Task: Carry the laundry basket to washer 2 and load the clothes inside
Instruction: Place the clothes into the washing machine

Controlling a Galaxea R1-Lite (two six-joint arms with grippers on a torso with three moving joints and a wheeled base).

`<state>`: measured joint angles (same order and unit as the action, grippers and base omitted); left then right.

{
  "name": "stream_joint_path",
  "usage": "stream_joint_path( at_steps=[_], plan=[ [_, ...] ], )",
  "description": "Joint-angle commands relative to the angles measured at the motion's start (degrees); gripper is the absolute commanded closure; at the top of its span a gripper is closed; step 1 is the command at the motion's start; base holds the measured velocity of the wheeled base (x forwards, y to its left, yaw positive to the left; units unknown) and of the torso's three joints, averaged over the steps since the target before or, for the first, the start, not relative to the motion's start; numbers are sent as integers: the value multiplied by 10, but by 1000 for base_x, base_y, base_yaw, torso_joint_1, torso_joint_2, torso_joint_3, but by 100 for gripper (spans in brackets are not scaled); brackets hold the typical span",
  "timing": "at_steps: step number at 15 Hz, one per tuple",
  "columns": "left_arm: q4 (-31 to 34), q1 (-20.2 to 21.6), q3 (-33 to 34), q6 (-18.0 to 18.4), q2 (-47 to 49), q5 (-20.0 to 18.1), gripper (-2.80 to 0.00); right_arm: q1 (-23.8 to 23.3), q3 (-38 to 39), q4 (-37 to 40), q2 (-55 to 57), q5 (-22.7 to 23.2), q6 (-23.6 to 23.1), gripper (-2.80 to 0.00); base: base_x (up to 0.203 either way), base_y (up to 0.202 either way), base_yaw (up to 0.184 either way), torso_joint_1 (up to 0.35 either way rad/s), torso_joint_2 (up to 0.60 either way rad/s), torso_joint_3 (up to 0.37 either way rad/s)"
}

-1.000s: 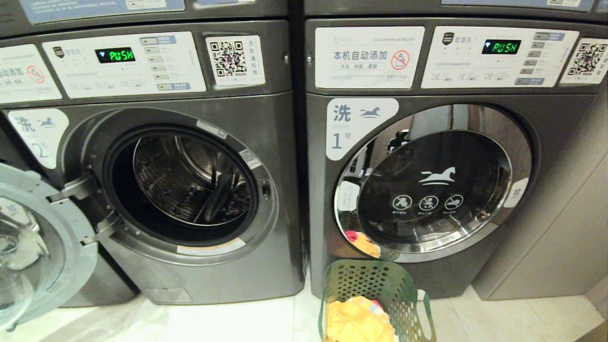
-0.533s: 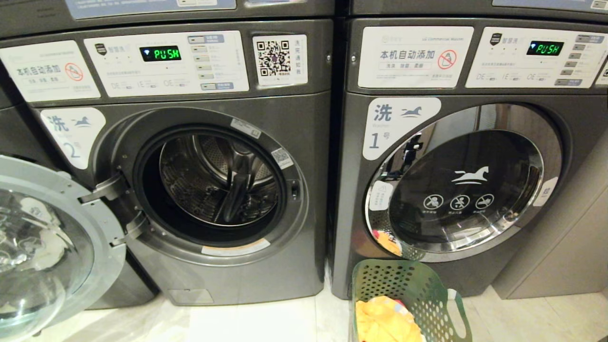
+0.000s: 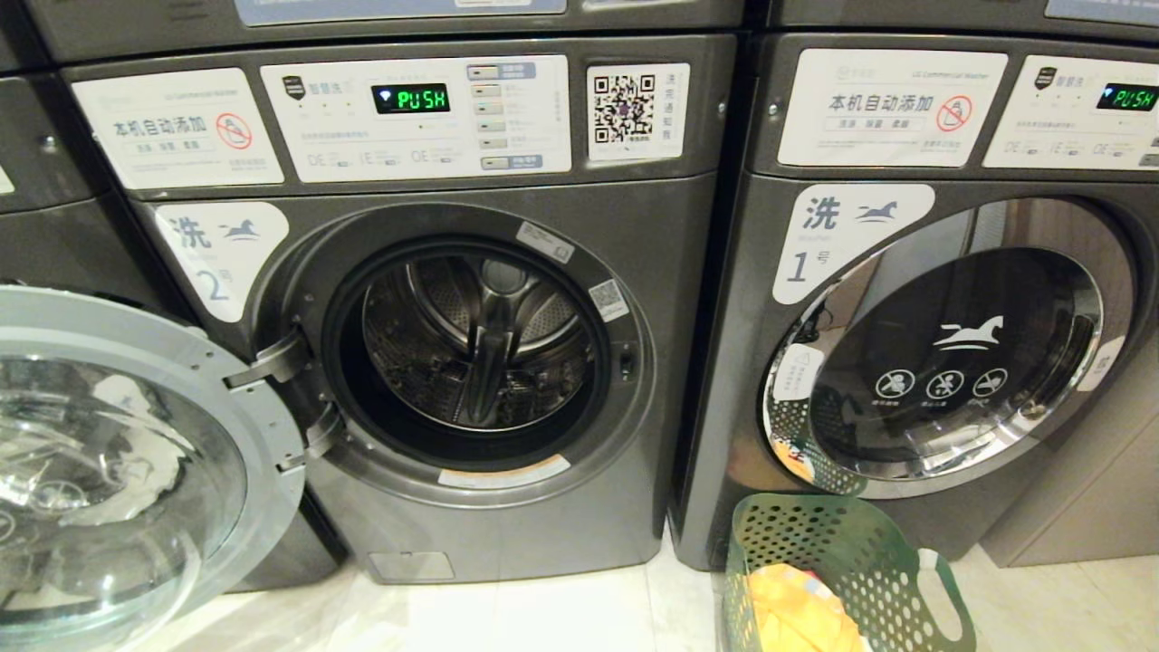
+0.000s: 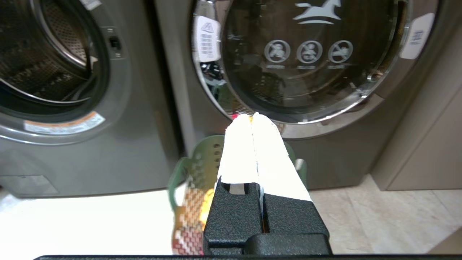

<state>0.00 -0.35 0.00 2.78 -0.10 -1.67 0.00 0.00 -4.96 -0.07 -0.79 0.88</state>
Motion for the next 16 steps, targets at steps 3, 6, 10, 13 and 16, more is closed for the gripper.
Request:
stream_joint_path(
  at_steps=[3,6,10,13,16],
  plan=[
    [-1,0,0,0,1,-1,0,0,19,0,1,-1,0,0,0,196,-1,-1,4,2],
    [-1,0,0,0,1,0,0,0,19,0,1,0,1,0,0,194,-4,0,3,2],
    [0,0,0,1,1,-1,0,0,19,0,1,-1,2,0,0,195,-3,2,-1,2],
    [0,0,0,1,1,-1,0,0,19,0,1,-1,2,0,0,193,0,7,0,2],
    [1,0,0,5,1,-1,0,0,19,0,1,-1,2,0,0,196,-3,0,0,3]
  ],
)
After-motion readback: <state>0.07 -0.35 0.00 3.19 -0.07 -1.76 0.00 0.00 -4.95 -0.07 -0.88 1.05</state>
